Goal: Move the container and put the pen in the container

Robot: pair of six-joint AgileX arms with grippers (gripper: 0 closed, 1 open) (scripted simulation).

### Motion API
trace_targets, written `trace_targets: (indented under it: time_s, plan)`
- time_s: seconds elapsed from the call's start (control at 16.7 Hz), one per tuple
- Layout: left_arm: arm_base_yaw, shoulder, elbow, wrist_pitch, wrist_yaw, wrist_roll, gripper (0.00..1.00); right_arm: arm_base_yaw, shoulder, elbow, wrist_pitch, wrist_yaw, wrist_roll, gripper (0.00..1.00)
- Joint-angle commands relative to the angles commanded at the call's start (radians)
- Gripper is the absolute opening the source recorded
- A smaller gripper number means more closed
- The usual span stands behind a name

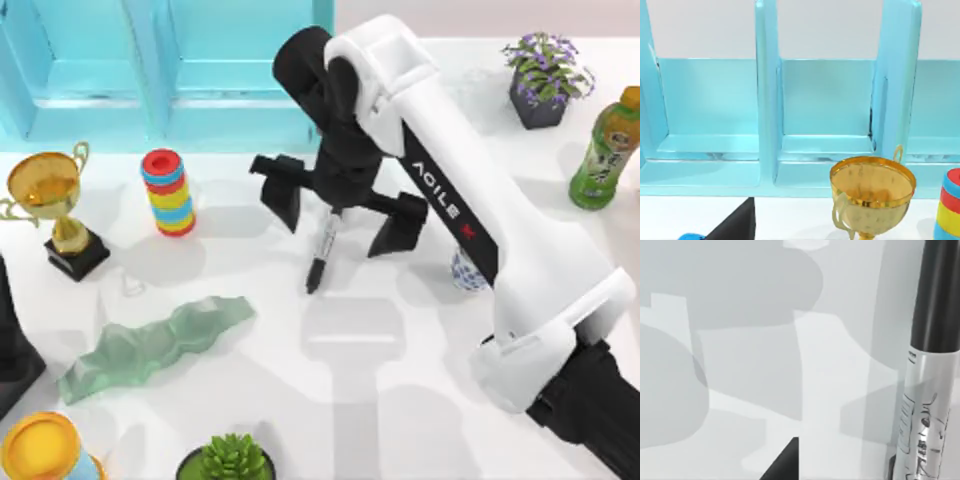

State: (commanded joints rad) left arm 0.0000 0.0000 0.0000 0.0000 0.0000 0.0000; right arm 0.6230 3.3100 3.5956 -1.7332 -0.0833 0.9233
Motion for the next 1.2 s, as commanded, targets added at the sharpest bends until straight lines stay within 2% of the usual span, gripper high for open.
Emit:
trace_targets:
  time_s: [0.36,0.84,0.9,1.2]
  plan:
    - [0.0,0.0,0.0,0.0,0.0,0.0,1.0,0.0,0.0,0.0,0.0,0.0,0.0,0.02]
    - [0.0,0.0,0.0,0.0,0.0,0.0,1.0,0.0,0.0,0.0,0.0,0.0,0.0,0.0]
    - [0.0,0.0,0.0,0.0,0.0,0.0,1.0,-0.005,-0.073,-0.008,-0.04,0.032,-0.023,0.0]
    - [0.0,0.0,0.0,0.0,0.0,0.0,1.0,0.028,-0.096,0.073,-0.143,0.036,0.01,0.0]
